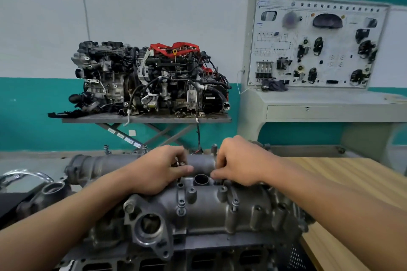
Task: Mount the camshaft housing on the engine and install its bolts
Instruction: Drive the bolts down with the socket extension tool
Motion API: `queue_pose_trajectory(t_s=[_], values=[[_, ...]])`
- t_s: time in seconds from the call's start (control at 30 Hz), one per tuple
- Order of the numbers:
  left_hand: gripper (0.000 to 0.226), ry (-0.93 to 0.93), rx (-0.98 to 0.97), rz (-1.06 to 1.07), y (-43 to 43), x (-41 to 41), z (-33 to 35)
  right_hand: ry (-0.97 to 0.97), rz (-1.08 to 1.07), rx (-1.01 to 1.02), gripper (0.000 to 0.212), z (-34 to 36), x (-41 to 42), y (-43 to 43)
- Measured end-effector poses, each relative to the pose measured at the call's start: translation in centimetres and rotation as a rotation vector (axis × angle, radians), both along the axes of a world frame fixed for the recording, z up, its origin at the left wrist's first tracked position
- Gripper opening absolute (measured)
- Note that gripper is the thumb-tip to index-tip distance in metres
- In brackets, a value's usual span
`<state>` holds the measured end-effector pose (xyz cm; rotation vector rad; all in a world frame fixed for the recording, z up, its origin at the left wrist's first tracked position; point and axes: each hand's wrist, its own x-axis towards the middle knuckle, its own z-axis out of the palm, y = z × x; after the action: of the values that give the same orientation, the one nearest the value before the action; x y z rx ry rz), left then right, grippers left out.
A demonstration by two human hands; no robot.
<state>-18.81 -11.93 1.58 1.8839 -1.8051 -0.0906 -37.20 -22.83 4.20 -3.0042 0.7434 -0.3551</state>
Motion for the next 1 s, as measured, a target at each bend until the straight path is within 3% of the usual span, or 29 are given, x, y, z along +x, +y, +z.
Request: queue_pose_trajectory(t_s=[0.07,0.3,0.37,0.43,0.6,1.0], values=[[0.023,0.046,-0.013,-0.002,0.1,0.0,0.0,0.017,-0.001,0.012,0.031,0.0,-0.1,0.0],[0.026,0.045,-0.016,0.028,0.2,-0.1,-0.1,0.284,0.051,-0.004,0.015,1.2,0.1,0.2],[0.026,0.031,-0.016,0.037,0.2,-0.1,-0.1,0.333,0.027,-0.075,0.029,1.0,0.5,0.3],[0.026,0.013,-0.018,0.05,0.2,-0.2,-0.1,0.343,-0.011,-0.104,0.042,0.7,0.8,0.4],[0.029,0.009,-0.017,0.067,0.3,-0.2,-0.1,0.292,-0.006,-0.088,0.052,1.1,0.4,0.2],[0.018,-0.019,-0.047,0.126,0.6,-0.5,0.0,0.333,-0.064,-0.163,0.04,-0.6,0.7,0.6]])
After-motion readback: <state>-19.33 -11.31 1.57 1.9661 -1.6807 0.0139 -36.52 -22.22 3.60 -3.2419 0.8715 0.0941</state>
